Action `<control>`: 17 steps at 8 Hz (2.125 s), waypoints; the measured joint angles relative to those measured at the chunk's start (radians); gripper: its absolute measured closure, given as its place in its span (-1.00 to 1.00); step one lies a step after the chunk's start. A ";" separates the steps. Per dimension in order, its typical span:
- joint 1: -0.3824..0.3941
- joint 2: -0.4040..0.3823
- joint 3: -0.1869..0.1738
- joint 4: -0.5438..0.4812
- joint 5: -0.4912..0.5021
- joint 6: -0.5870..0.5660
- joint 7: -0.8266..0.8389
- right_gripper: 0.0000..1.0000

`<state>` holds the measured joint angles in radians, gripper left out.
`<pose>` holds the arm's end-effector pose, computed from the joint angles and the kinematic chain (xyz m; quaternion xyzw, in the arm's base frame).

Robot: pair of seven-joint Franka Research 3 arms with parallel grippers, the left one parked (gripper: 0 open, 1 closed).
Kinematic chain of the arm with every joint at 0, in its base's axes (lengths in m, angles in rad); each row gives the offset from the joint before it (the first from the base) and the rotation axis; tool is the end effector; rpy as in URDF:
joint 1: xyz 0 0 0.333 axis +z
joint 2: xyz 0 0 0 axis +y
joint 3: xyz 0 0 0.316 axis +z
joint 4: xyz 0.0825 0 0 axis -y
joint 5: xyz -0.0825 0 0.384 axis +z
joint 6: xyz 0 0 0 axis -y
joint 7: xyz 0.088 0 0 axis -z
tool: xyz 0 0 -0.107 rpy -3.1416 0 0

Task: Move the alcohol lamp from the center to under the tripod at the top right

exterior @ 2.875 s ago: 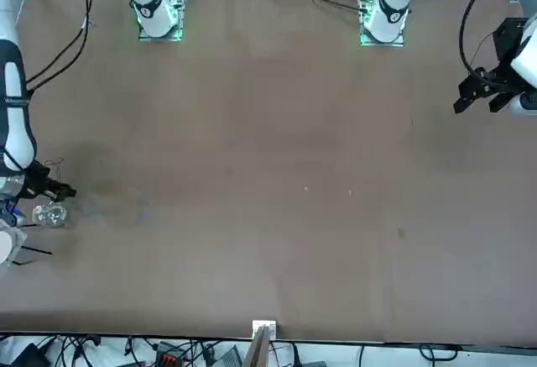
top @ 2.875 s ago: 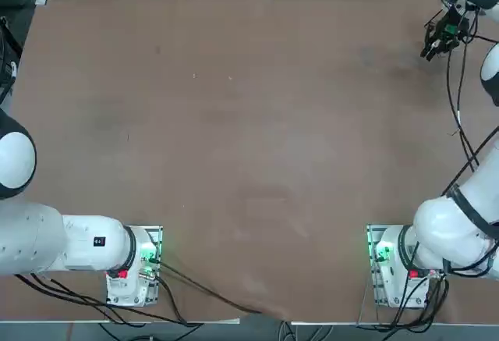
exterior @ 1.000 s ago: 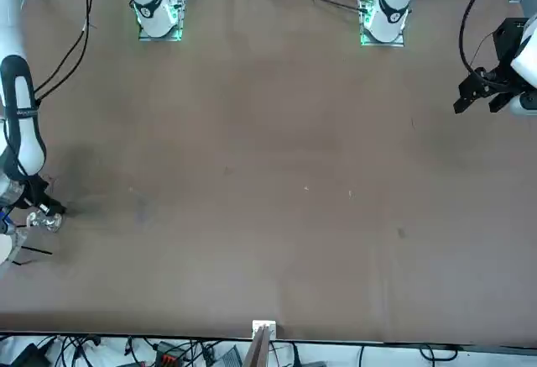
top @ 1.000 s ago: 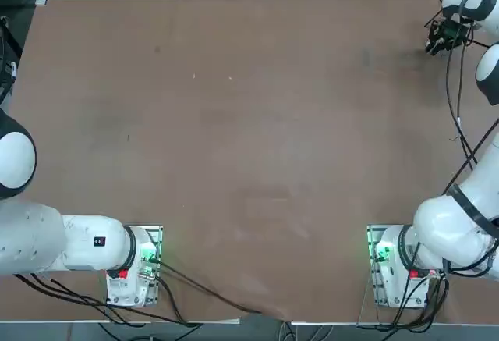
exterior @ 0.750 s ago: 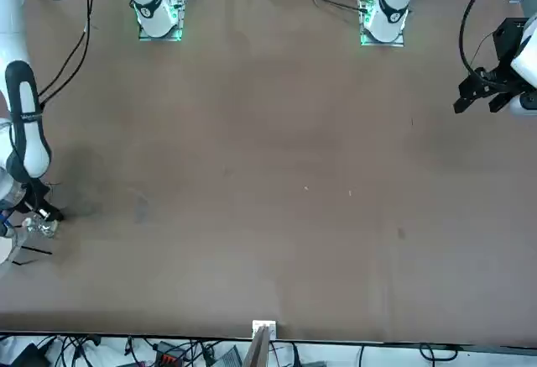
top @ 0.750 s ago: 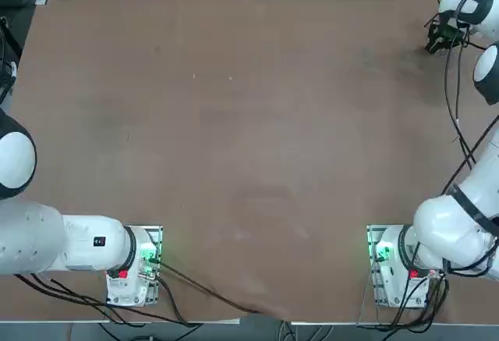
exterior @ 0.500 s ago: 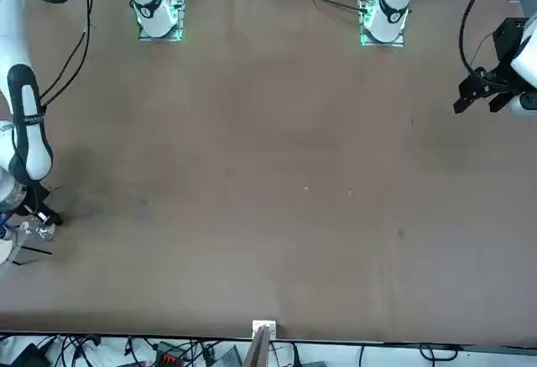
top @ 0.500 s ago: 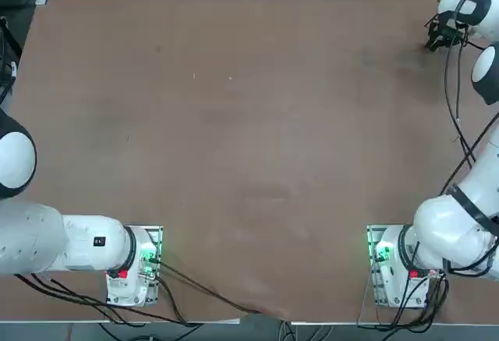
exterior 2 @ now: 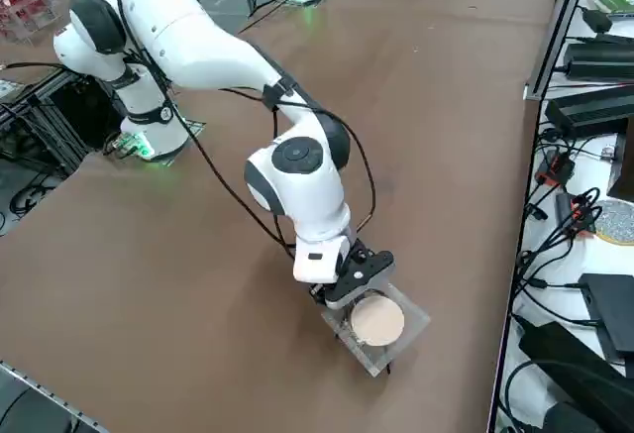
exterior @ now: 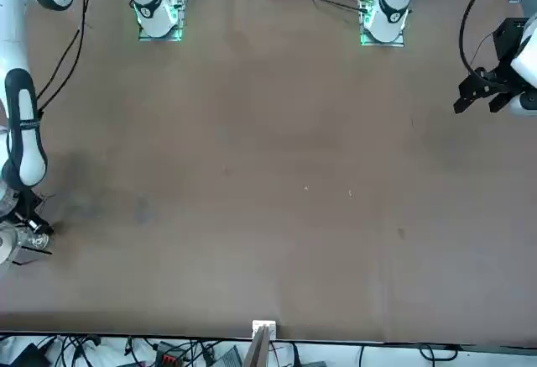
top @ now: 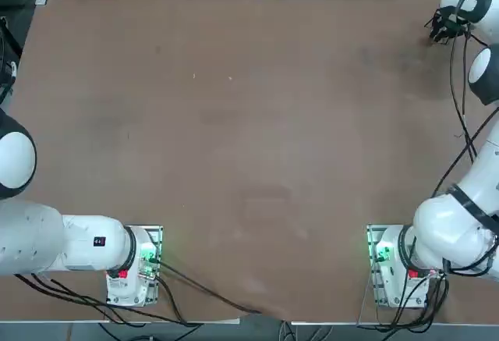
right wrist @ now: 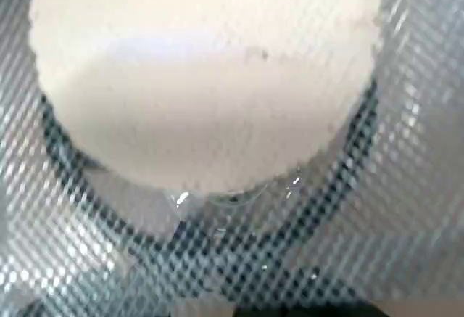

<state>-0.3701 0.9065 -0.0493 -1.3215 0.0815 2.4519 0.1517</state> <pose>0.7014 -0.3022 0.2093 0.9485 -0.2959 0.1128 0.0040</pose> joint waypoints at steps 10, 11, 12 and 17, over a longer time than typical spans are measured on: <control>0.027 -0.108 0.011 0.032 -0.005 -0.365 -0.001 -0.98; 0.050 -0.175 0.013 0.030 -0.006 -0.489 -0.001 -1.00; 0.080 -0.245 0.016 0.028 -0.006 -0.597 0.000 -1.00; 0.233 -0.507 0.045 0.033 -0.004 -0.822 0.001 -1.00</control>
<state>-0.1367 0.3994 -0.0043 -1.2880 0.0780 1.6303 0.1527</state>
